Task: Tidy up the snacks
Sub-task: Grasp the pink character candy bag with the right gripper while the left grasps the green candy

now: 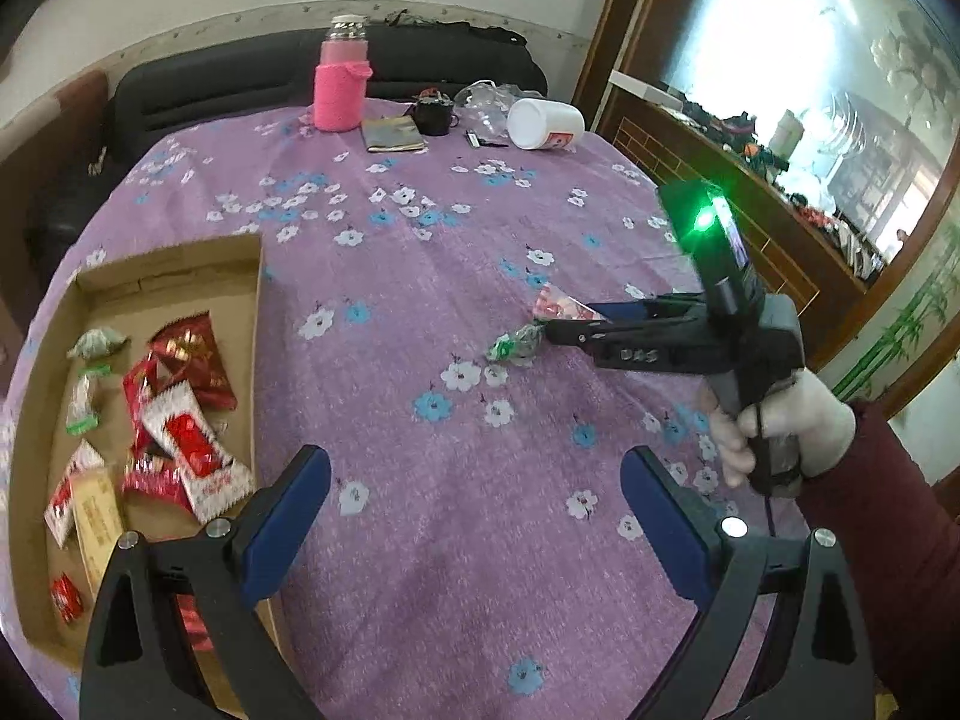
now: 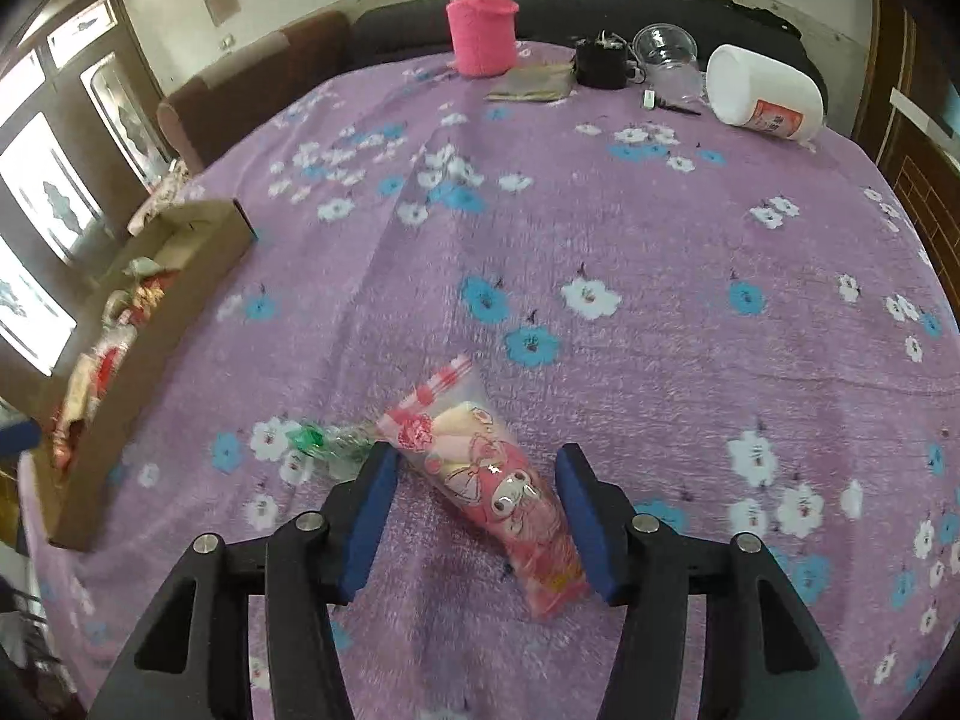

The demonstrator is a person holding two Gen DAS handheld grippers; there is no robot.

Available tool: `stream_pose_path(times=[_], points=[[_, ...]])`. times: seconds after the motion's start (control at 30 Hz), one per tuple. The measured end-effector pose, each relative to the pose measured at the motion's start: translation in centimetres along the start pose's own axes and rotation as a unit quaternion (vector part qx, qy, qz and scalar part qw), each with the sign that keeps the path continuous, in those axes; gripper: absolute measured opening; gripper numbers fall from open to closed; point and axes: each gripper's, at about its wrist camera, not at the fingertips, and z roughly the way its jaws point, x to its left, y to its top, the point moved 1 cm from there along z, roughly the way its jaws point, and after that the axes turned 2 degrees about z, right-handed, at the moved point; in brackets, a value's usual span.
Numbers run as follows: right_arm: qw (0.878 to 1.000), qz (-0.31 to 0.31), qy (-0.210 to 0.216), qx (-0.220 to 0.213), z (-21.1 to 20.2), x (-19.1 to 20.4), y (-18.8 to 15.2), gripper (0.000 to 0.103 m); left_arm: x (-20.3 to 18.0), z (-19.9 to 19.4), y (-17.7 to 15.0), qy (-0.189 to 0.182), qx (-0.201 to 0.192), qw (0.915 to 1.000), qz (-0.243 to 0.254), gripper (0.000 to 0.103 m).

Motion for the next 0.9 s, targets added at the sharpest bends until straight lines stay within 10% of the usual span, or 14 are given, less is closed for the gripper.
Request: stream_pose_path(times=[0.37, 0.43, 0.5, 0.77, 0.9], points=[[0.982, 0.17, 0.016, -0.079, -4.0, -5.3, -4.1, 0.024, -4.7, 6.8, 4.0, -0.015, 0.012, 0.9955, 0.092, 0.096], [0.978, 0.189, 0.026, -0.089, -4.2, -6.3, -4.5, 0.024, -5.4, 8.9, 4.5, -0.016, 0.021, 0.9931, 0.114, 0.084], [0.974, 0.205, 0.032, -0.093, -4.3, -7.0, -4.8, 0.024, -5.5, 11.2, 4.9, -0.015, 0.047, 0.9912, 0.123, 0.052], [0.97, 0.218, 0.051, -0.1, -4.6, -7.4, -4.9, 0.024, -4.4, 15.6, 5.2, -0.005, 0.071, 0.9915, 0.109, 0.048], [0.969, 0.218, 0.05, -0.101, -4.7, -7.2, -5.0, 0.024, -5.0, 15.7, 5.3, -0.011, 0.068, 0.9921, 0.105, 0.018]])
